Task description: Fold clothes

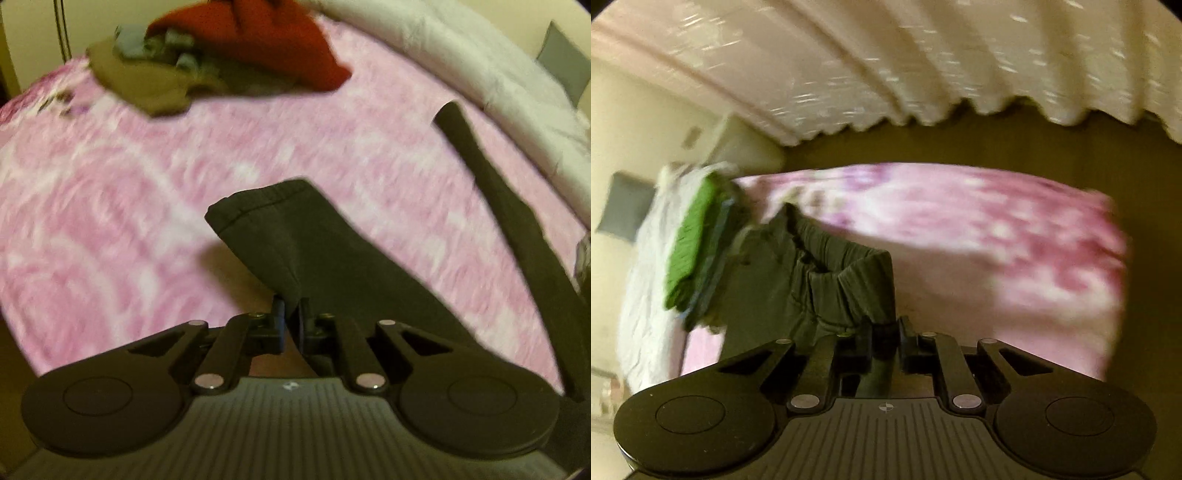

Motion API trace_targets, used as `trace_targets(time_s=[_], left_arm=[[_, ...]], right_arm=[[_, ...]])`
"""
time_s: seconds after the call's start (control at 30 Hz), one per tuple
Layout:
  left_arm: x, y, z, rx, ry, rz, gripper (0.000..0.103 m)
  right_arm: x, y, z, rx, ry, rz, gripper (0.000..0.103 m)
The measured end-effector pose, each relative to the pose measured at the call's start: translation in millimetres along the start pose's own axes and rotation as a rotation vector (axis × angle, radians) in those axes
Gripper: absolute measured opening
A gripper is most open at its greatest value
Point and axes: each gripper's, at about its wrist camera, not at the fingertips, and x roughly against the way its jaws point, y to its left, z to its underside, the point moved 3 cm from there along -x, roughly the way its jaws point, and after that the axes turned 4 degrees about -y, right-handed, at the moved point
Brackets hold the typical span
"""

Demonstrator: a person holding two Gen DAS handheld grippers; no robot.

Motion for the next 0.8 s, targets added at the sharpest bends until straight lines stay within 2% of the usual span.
trace_targets(time_s=[0.13, 0.2, 0.27, 0.3, 0.33, 0.43, 0.57, 0.7, 0.8], left_arm=[[-2, 1, 8, -0.032, -0.011, -0.019, 0.008], [0, 0, 8, -0.059, -0.001, -0.042, 0.013], [5, 0, 6, -0.083, 0.008, -0.077, 0.016], [10, 1, 4, -0.092, 0.009, -0.103, 0.016], [16, 3, 1, -0.094, 0.006, -0.121, 0.016], [32, 9, -13, -0.068, -0.016, -0.148, 0.016], [18, -16, -42, -0.071, -0.038, -0.091, 0.024], [-31, -77, -79, -0.023, -0.029, 0.084, 0.031], [-80, -132, -107, 0.054, 0.03, 0.223, 0.034]], right_arm=[[4, -22, 8, -0.043, -0.003, 0.049, 0.011], [6, -31, 11, -0.054, 0.003, 0.085, 0.013], [2, -26, 9, -0.008, 0.052, 0.192, 0.043], [1, -23, 8, 0.02, 0.067, 0.252, 0.071], [4, -19, 5, 0.06, 0.055, 0.308, 0.081], [12, 0, -5, 0.169, -0.008, 0.334, 0.08], [6, 21, -18, 0.153, -0.053, 0.293, 0.081], [-12, 42, -16, 0.14, -0.061, 0.281, 0.081], [-25, 59, -14, 0.131, -0.067, 0.273, 0.081]])
